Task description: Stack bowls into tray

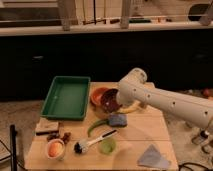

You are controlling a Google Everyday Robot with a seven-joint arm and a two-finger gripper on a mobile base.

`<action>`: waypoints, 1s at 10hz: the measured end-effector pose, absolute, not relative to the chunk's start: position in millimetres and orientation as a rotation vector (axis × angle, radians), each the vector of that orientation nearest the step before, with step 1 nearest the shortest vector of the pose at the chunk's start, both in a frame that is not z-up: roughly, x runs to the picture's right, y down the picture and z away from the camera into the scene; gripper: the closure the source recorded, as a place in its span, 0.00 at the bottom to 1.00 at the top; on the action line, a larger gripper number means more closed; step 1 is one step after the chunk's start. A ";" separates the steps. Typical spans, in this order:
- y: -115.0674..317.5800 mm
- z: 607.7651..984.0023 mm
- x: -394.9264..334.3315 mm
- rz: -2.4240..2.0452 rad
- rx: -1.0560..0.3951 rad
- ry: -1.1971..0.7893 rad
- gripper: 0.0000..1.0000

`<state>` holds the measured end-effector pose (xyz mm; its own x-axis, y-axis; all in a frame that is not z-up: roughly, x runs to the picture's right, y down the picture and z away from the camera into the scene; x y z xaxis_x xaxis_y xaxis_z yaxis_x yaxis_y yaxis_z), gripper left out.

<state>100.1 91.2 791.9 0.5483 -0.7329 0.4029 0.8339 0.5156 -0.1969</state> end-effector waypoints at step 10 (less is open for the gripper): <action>47.9 814.7 75.2 -1.061 -0.306 -0.358 0.98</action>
<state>75.2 47.9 814.7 0.4405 -0.7894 0.4276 0.8872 0.4557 -0.0725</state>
